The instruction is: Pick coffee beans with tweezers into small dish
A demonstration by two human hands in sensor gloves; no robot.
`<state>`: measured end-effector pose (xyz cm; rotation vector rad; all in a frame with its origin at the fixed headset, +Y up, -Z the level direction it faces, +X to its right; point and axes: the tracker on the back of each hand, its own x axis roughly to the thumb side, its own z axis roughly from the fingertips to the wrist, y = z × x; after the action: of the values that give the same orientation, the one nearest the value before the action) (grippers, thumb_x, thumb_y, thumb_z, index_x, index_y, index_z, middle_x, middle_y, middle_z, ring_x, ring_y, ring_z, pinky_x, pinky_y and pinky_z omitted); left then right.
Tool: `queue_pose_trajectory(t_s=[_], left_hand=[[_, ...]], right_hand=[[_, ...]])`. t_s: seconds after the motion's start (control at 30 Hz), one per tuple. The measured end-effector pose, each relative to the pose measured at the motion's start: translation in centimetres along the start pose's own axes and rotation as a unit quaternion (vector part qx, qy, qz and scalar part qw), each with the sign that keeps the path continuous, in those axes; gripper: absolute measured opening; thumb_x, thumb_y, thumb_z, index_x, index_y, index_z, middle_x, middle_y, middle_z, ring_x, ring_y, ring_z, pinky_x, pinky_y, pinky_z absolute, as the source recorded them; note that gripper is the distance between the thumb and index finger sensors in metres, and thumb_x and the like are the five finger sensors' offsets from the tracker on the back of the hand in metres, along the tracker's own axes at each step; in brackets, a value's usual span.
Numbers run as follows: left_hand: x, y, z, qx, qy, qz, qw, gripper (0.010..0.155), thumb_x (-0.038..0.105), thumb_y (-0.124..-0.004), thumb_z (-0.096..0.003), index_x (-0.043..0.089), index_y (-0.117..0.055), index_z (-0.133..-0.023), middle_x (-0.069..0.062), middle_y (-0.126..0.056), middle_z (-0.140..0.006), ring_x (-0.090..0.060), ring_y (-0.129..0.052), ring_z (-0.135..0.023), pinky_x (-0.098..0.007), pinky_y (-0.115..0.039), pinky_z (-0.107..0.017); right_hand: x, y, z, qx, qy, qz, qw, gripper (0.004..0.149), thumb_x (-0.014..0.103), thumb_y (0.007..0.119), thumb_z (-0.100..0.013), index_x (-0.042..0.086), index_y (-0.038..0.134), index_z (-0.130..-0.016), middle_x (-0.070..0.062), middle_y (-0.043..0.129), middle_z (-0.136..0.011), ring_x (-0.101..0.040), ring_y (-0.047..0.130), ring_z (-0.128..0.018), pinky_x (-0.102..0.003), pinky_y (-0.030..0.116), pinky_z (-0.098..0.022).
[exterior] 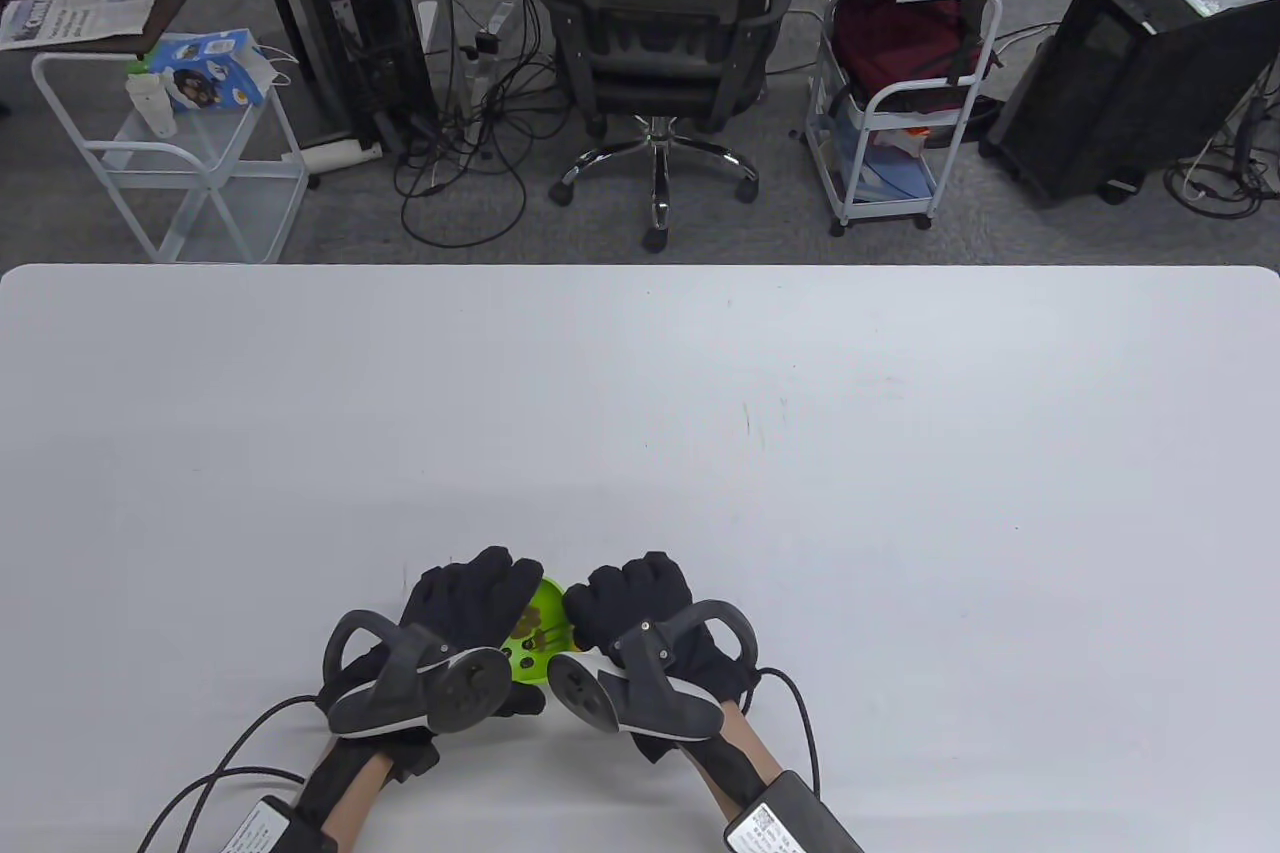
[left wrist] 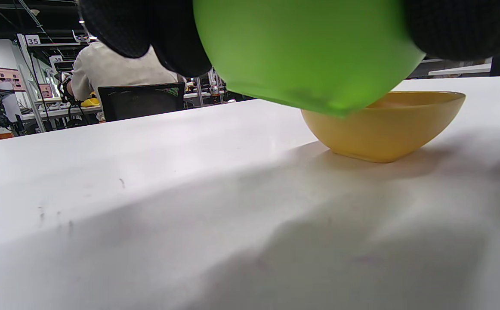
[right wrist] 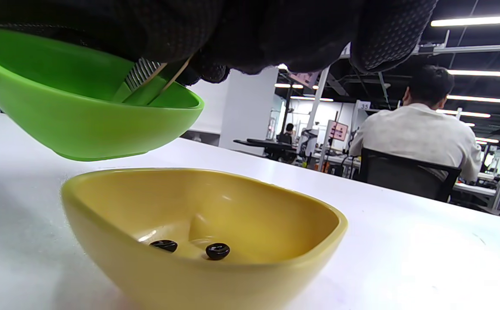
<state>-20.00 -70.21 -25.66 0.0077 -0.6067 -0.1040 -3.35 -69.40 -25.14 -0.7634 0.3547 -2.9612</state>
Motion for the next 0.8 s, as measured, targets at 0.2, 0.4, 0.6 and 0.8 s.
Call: queue_pose_trajectory(t_s=[0.2,0.4,0.6,0.8], left_hand=[[0.0,0.0,0.0,0.002,0.001,0.000,1.000,0.110,0.072,-0.073,-0.0339,0.009,-0.048,-0.120,-0.028,-0.060,-0.123,-0.047,-0.083,-0.099,-0.067,-0.069,-0.075],[0.0,0.0,0.0,0.002,0.002,0.000,1.000,0.110,0.072,-0.073,-0.0340,0.008,-0.048,-0.120,-0.028,-0.060,-0.123,-0.047,-0.083,-0.099,-0.067,-0.069,-0.075],[-0.1,0.0,0.0,0.003,0.002,0.000,1.000,0.110,0.072,-0.073,-0.0342,0.008,-0.047,-0.120,-0.028,-0.060,-0.123,-0.047,-0.083,-0.099,-0.067,-0.069,-0.075],[-0.1,0.0,0.0,0.003,0.004,0.001,1.000,0.110,0.072,-0.073,-0.0340,0.008,-0.047,-0.120,-0.028,-0.060,-0.123,-0.047,-0.083,-0.099,-0.067,-0.069,-0.075]], right_hand=[[-0.1,0.1,-0.1,0.001,0.001,-0.007,1.000,0.043,0.036,0.070,-0.046,0.025,0.073,-0.087,0.003,0.083,-0.071,-0.021,0.088,-0.054,-0.059,0.067,-0.073],[-0.5,0.1,-0.1,0.000,0.007,-0.022,1.000,0.043,0.036,0.070,-0.046,0.025,0.074,-0.087,0.003,0.083,-0.071,-0.021,0.088,-0.054,-0.059,0.067,-0.073],[-1.2,-0.3,0.0,-0.004,0.018,-0.037,0.999,0.043,0.036,0.070,-0.046,0.025,0.074,-0.087,0.003,0.083,-0.071,-0.021,0.088,-0.054,-0.059,0.067,-0.073],[-2.5,-1.0,0.3,-0.015,0.036,-0.068,0.997,0.043,0.036,0.070,-0.046,0.025,0.074,-0.087,0.003,0.083,-0.071,-0.021,0.088,-0.053,-0.059,0.068,-0.072]])
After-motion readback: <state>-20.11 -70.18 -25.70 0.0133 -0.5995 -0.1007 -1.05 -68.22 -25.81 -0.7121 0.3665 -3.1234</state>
